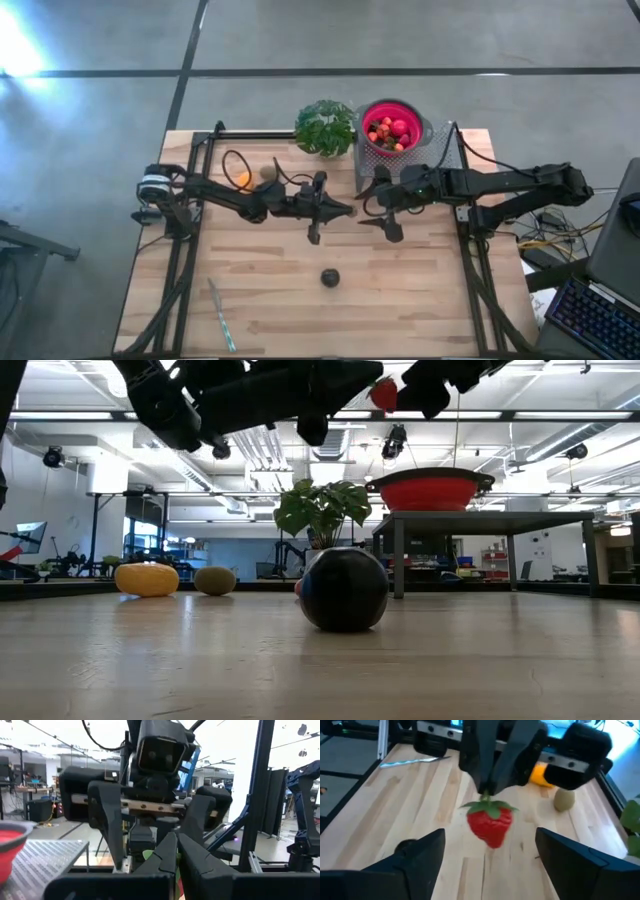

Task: Pick & Place Fruit
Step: Put the strawberry into the red strainer bowl on the shelf

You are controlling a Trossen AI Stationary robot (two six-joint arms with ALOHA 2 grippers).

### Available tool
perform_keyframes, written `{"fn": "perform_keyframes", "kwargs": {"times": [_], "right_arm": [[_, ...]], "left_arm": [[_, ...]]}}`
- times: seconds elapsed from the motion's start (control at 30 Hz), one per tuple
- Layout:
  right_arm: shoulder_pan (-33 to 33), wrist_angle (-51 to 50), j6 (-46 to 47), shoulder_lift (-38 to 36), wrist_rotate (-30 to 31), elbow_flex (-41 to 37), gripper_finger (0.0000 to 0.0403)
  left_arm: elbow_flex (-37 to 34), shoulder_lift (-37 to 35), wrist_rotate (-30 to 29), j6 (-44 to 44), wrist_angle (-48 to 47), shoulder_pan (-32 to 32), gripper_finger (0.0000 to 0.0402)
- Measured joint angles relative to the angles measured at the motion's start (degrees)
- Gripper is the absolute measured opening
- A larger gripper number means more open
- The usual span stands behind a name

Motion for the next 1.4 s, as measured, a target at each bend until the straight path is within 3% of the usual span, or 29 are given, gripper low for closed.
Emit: {"fn": "perform_keyframes", "kwargs": {"times": [0.3,0.97,1.27,1.4], "right_arm": [[0.1,4.0,-1.8,1.8,0.1,0.1,0.0297],[0.1,4.1,-1.1,1.8,0.2,0.1,0.0147],[0.1,4.2,-1.0,1.8,0.3,0.1,0.0162],[0.1,4.2,-1.1,1.8,1.4,0.1,0.0154]], "left_arm": [[4.5,0.0,-0.1,4.0,-7.1,0.0,0.0006],[4.9,0.1,0.0,4.3,-6.4,0.0,0.0009],[4.9,0.1,0.3,4.1,-6.5,0.0,0.0009],[4.9,0.1,0.4,1.5,-6.5,0.0,0.004]]}}
